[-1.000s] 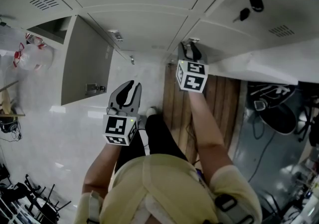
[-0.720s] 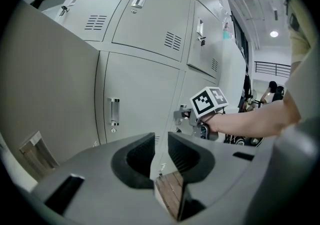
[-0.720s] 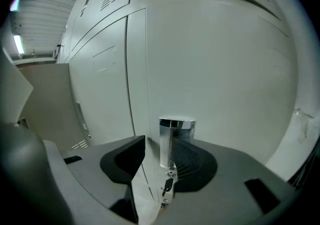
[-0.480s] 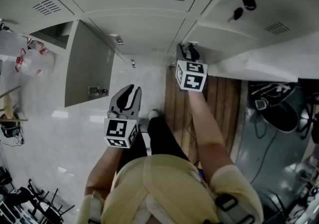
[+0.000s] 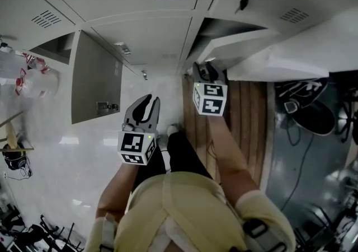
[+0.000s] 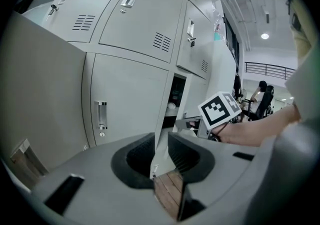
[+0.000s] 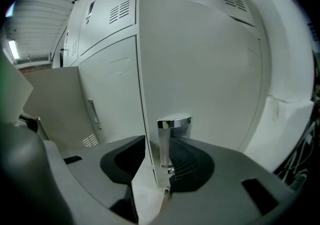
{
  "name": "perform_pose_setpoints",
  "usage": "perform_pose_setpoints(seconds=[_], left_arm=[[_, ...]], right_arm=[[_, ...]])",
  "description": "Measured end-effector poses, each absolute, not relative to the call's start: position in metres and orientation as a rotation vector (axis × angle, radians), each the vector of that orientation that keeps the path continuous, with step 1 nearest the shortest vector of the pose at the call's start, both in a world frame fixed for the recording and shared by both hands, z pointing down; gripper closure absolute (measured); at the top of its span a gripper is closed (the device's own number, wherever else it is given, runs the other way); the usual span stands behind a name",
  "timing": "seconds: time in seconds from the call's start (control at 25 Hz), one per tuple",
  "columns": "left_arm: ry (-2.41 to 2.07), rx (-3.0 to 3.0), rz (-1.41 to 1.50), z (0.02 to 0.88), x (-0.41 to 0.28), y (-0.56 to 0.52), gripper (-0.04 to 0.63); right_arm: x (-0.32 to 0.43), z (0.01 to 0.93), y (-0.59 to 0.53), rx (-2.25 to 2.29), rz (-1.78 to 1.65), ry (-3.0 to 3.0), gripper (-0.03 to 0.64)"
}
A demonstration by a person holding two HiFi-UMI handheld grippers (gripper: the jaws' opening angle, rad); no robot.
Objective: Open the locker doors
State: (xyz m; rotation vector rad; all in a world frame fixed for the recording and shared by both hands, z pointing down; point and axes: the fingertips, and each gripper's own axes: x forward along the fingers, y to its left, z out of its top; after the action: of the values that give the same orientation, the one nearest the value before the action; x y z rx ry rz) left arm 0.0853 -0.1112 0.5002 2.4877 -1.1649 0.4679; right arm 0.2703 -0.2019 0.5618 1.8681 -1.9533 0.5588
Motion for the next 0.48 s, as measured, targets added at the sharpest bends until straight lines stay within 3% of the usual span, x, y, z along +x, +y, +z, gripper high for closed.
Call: perform_pose_setpoints(seconds=[0.48], left_arm=[[-1.037, 2.582, 0.462, 0.491, 0.111, -0.101, 0.514]], right_arm=[[0.289, 0.561, -0.147, 1.940, 0.570, -1.871, 0.480]])
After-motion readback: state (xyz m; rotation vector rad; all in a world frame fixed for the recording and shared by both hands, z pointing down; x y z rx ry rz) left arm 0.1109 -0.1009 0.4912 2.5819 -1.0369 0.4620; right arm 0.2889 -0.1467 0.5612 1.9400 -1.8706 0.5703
